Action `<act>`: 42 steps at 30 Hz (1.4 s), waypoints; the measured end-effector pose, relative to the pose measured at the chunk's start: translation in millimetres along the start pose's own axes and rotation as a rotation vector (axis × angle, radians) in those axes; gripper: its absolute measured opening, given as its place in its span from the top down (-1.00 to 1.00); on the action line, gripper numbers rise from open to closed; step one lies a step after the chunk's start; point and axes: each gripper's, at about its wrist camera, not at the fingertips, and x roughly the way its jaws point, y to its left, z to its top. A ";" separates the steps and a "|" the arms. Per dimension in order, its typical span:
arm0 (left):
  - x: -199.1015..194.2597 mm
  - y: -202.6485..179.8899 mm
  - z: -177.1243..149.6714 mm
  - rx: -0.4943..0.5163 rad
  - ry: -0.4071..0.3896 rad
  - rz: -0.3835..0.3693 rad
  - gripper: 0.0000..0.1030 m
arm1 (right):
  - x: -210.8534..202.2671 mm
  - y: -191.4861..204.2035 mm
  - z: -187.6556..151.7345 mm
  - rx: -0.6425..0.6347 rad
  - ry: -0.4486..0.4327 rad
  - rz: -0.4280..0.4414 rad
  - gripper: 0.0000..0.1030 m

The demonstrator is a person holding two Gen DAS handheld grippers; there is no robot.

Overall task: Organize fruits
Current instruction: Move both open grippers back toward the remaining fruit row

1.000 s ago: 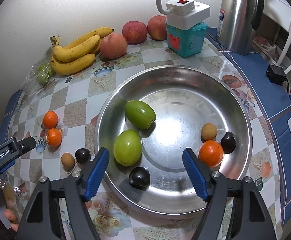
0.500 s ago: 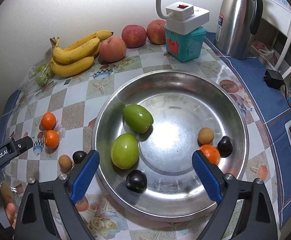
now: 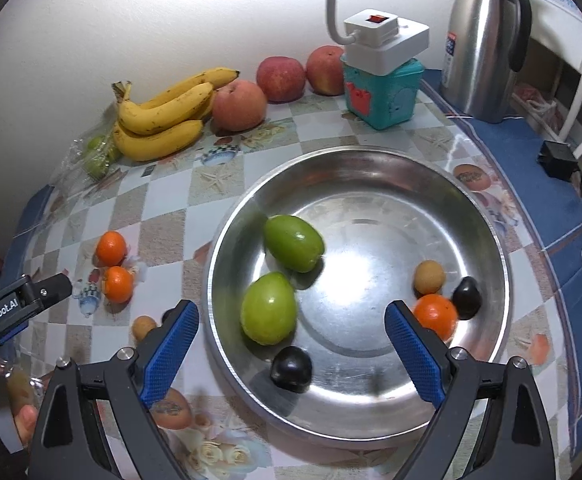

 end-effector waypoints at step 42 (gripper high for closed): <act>10.1 48.3 18.6 -0.085 0.027 -0.001 -1.00 | 9.2 91.0 10.8 -0.079 0.043 0.216 -0.83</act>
